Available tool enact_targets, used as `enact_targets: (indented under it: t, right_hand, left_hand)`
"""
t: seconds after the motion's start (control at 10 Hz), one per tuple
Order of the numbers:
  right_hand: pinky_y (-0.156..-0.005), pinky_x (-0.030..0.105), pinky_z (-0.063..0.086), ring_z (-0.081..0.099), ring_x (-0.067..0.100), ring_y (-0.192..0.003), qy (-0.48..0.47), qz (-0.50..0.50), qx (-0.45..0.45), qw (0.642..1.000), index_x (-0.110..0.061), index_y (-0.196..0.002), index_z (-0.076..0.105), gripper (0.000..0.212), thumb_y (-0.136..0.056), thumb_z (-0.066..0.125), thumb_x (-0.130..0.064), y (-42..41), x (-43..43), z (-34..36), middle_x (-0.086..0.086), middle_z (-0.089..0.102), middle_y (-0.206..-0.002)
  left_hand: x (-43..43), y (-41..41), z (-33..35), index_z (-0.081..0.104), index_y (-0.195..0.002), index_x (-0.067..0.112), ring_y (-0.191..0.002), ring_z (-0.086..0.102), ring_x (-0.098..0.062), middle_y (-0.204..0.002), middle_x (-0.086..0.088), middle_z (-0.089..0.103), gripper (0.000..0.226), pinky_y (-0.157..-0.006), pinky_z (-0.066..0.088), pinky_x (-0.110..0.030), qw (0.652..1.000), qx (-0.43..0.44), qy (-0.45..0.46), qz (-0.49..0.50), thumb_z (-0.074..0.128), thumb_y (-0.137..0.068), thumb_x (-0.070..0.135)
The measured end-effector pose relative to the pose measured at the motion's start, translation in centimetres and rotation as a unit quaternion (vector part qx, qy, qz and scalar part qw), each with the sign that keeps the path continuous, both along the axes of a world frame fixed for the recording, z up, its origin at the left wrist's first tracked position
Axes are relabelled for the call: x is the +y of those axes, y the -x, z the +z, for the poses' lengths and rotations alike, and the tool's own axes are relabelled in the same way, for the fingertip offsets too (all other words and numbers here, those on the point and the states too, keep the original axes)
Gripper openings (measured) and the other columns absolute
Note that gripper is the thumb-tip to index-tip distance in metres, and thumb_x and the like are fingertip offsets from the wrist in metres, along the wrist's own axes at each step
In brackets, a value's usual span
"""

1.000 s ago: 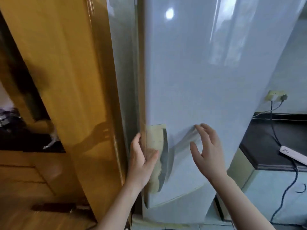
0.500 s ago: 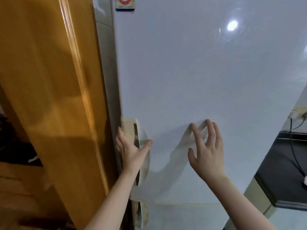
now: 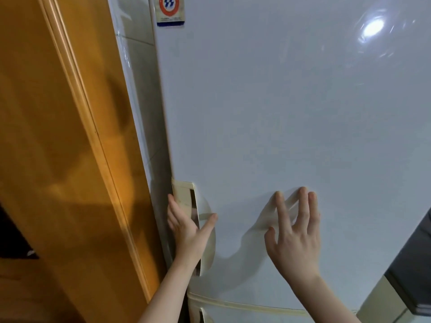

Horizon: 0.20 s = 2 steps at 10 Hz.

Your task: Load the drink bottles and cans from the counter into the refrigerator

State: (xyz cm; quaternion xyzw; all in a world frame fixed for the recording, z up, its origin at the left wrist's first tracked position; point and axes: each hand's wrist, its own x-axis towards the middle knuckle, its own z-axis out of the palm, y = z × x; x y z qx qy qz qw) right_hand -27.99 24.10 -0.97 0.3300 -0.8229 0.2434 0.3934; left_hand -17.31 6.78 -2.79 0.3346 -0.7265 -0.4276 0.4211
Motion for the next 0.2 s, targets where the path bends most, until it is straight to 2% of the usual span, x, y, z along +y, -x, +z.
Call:
enact_targets:
  t: [0.1, 0.2]
  right_hand:
    - [-0.105, 0.054, 0.035, 0.025, 0.045, -0.136, 0.002, 0.034, -0.018, 0.999, -0.01, -0.134, 0.052, 0.068, -0.069, 0.068, -0.007, -0.9, 0.6, 0.9, 0.03, 0.032, -0.145]
    - [-0.106, 0.049, 0.038, 0.035, 0.029, -0.133, 0.067, 0.138, -0.101, 0.983, -0.016, -0.129, 0.057, 0.054, -0.076, 0.068, -0.014, -1.4, 3.0, 3.3, 0.01, 0.041, -0.143]
  left_hand:
    - [-0.3, 0.0, 1.0, -0.01, -0.15, 0.027, -0.144, 0.004, -0.021, -0.157, 0.006, 0.003, 0.123, -0.114, 0.017, -0.046, 1.0, -0.009, -0.022, -0.006, 0.08, -0.068, 0.044]
    - [0.0, -1.3, 0.2, -0.009, -0.15, 0.026, -0.145, 0.005, -0.023, -0.157, 0.006, 0.003, 0.124, -0.115, 0.017, -0.047, 0.999, -0.021, -0.05, 0.007, 0.08, -0.067, 0.047]
